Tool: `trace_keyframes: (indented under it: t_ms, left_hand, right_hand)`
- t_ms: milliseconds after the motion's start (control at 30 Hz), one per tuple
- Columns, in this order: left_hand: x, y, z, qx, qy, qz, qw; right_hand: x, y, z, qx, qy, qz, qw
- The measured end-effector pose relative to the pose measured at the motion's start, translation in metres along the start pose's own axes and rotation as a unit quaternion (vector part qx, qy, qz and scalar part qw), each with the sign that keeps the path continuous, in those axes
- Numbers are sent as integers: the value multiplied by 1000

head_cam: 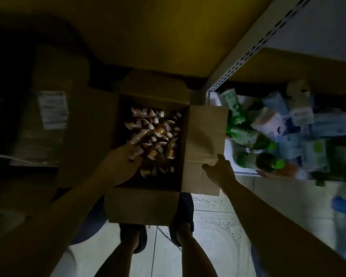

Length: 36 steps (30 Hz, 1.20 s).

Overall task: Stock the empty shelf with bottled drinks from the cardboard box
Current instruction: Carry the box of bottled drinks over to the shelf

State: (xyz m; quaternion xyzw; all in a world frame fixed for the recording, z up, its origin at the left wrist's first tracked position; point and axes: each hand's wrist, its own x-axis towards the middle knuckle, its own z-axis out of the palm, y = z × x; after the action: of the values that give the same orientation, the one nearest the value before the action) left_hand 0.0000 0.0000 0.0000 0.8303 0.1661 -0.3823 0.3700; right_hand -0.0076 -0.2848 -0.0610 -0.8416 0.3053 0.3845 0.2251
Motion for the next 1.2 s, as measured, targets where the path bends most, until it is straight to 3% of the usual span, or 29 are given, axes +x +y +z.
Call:
trace_keyframes:
  t_ms: [200, 300, 400, 533, 733, 867, 1000, 1100, 1200]
  left_hand:
    - [48, -23, 73, -65, -41, -66, 995]
    - [54, -31, 80, -104, -39, -64, 992]
    - [50, -36, 65, -98, -33, -79, 992]
    - [43, -48, 16, -108, 43, -142, 983]
    - [39, -96, -50, -65, 131, -176, 973]
    - [54, -129, -84, -64, 235, -242, 939]
    - [55, -144, -86, -187, 204, -221, 935]
    - [54, -140, -74, -145, 194, -194, 951]
    - [62, -122, -60, -41, 113, -193, 974]
  right_hand:
    - [67, 42, 40, 44, 39, 49, 997]
    - [64, 49, 45, 112, 42, 29, 992]
    - [37, 37, 40, 85, 106, 17, 991]
    - [4, -10, 45, -2, 32, -83, 996]
    - [13, -66, 67, -109, -2, -65, 992]
    - [11, -67, 76, -109, 12, -80, 991]
    - [8, -60, 64, -132, -6, -87, 987]
    - [3, -54, 51, -142, -20, -66, 987]
    - [-3, -53, 45, -136, -37, -58, 988]
